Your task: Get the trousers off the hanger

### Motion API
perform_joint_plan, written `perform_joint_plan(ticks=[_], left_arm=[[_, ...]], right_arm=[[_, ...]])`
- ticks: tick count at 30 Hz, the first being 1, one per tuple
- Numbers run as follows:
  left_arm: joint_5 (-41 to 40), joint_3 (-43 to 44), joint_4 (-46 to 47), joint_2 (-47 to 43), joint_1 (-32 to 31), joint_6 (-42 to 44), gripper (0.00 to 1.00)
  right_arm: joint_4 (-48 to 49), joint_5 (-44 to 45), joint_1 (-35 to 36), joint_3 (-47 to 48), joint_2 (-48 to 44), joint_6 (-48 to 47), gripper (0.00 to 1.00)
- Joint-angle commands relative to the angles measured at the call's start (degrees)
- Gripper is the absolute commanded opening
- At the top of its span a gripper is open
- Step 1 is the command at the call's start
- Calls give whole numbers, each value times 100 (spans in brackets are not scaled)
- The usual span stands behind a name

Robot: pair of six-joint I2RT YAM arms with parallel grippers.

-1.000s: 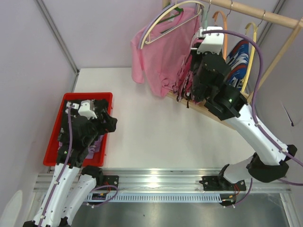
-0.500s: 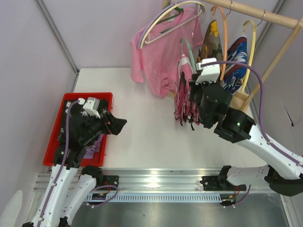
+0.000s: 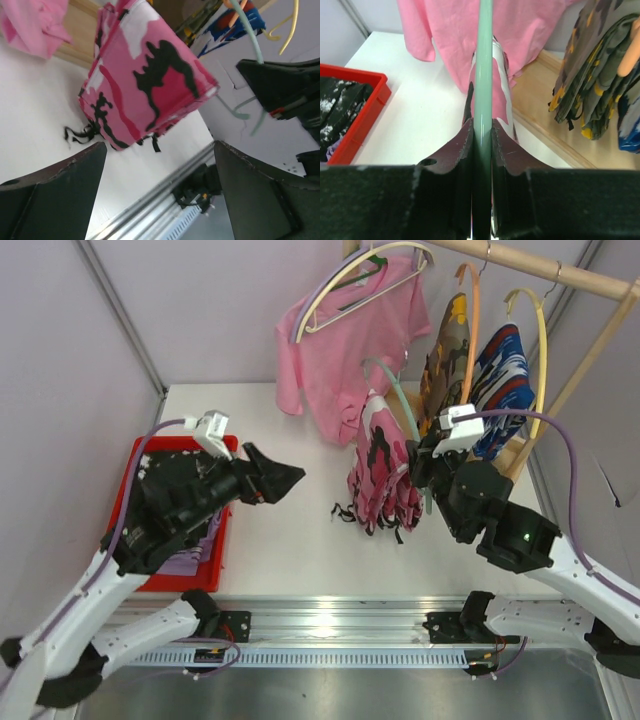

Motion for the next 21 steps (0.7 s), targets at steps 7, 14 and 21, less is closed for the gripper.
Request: perform_joint_plan(ticks=[7,14,21], left_arm=[[-2032,2171,-882,2395,-1382,-1431,97],[-1727,1960,340,2633,-1549,-644,97],[-2452,1363,1413,2554,-2734,1826,98]], right_arm=[[2358,-265,68,-577,-591,-40,0],[2298,121,77,-306,-381,-32,0],[2078,832,77,415,155,126,0]])
